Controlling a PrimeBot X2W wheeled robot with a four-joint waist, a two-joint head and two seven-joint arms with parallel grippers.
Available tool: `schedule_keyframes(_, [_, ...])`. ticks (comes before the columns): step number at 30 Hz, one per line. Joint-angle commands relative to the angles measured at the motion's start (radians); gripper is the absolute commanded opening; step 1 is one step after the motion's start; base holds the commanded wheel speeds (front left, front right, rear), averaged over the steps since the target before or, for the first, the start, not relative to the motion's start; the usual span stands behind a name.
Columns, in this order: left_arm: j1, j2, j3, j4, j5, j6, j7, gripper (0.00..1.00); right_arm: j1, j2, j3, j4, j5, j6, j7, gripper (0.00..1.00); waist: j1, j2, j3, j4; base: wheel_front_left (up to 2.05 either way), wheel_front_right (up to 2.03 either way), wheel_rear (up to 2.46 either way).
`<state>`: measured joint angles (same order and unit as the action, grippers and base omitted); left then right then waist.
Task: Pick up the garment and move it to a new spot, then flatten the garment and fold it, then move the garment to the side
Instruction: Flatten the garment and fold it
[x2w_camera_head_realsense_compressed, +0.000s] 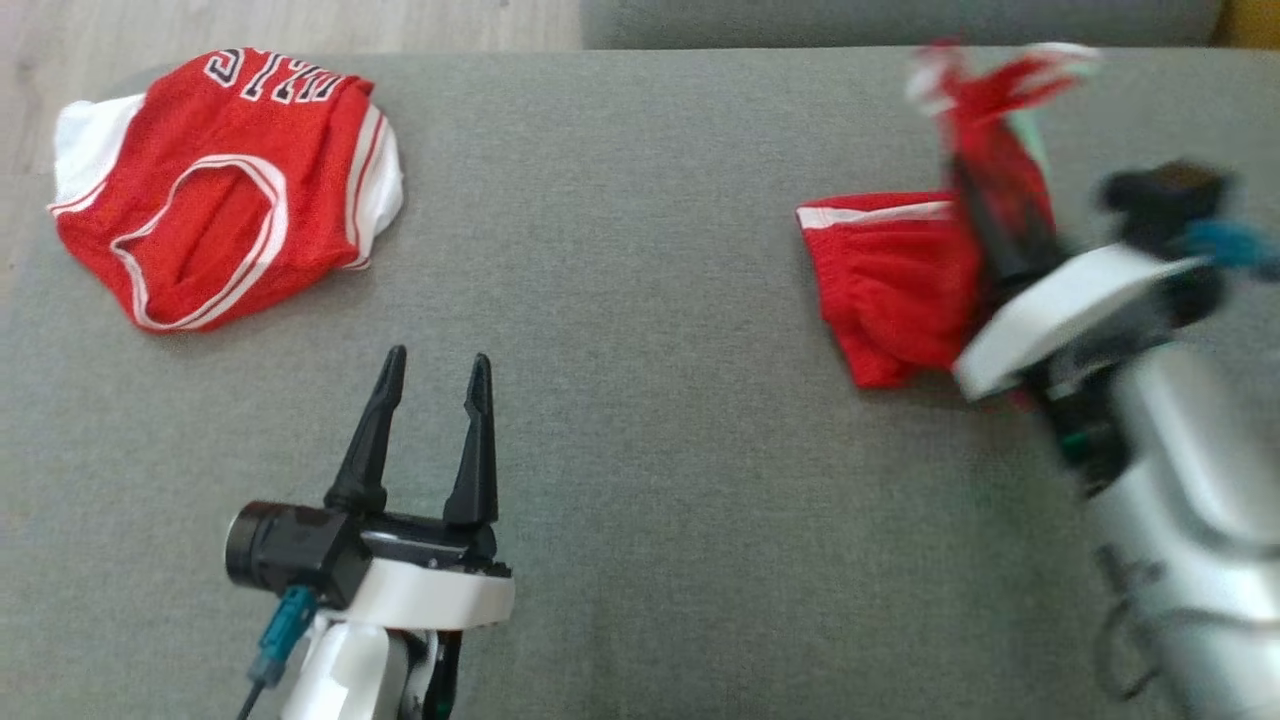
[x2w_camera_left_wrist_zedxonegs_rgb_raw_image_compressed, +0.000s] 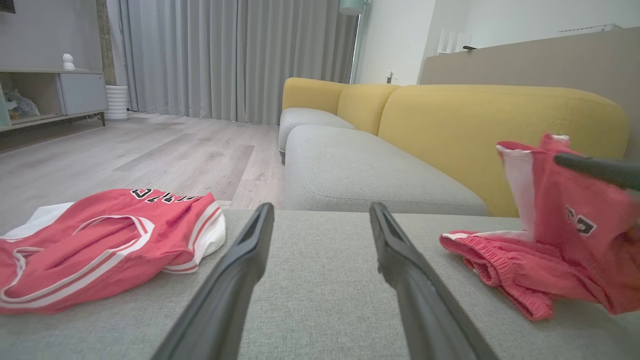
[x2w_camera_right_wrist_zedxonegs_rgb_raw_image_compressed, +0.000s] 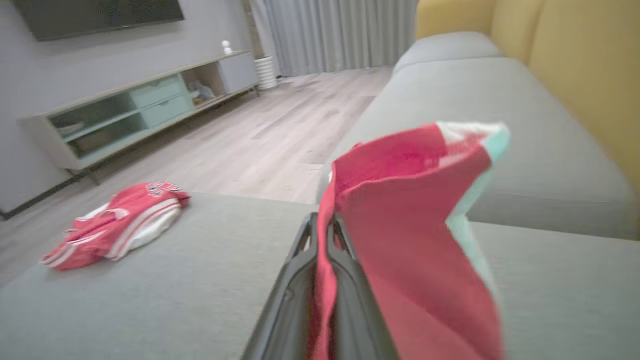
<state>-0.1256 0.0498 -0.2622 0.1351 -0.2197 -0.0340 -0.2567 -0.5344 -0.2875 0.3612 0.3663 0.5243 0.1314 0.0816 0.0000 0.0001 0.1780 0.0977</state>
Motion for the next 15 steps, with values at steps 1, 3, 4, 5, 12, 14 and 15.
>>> schedule_keyframes(1, [-0.015, 0.001, 0.017, -0.026, -0.011, 0.005, -0.005, 1.00, 0.021, 0.038, 0.034, -0.027, -0.002, -0.001, 0.009, 0.00, 0.0000, -0.0001, -0.008, 0.013, 0.00, 0.00, 0.00])
schedule_keyframes(3, [-0.016, 0.001, 0.007, -0.025, -0.019, 0.008, -0.005, 1.00, 0.047, 0.079, 0.067, -0.015, -0.014, -0.001, 0.013, 1.00, 0.0000, -0.0001, -0.013, 0.025, 0.00, 0.00, 0.00])
schedule_keyframes(4, [-0.015, 0.001, 0.004, -0.026, -0.024, 0.012, -0.005, 1.00, 0.060, 0.095, 0.077, -0.013, -0.016, -0.001, 0.007, 1.00, 0.0000, -0.0001, -0.015, 0.031, 0.00, 0.00, 0.00])
schedule_keyframes(5, [-0.014, 0.001, 0.002, -0.028, -0.030, 0.017, -0.005, 1.00, 0.072, 0.107, 0.081, -0.016, -0.015, -0.001, -0.007, 1.00, 0.0000, -0.0001, -0.016, 0.035, 0.00, 0.00, 0.00])
schedule_keyframes(12, [0.016, 0.001, 0.010, -0.052, -0.052, 0.038, -0.005, 1.00, 0.152, 0.086, -0.026, -0.063, -0.080, -0.001, -0.185, 1.00, 0.0000, -0.0001, -0.030, 0.043, 0.00, 0.00, 0.00])
schedule_keyframes(14, [0.036, 0.001, 0.022, -0.062, -0.052, 0.043, -0.005, 1.00, 0.196, 0.086, -0.100, -0.072, -0.096, -0.001, -0.261, 1.00, 0.0000, -0.0001, -0.045, 0.039, 0.00, 0.00, 0.00])
schedule_keyframes(15, [0.046, 0.001, 0.029, -0.069, -0.052, 0.048, -0.005, 1.00, 0.218, 0.083, -0.128, -0.081, -0.108, -0.001, -0.291, 1.00, 0.0000, -0.0001, -0.053, 0.037, 0.00, 0.00, 0.00])
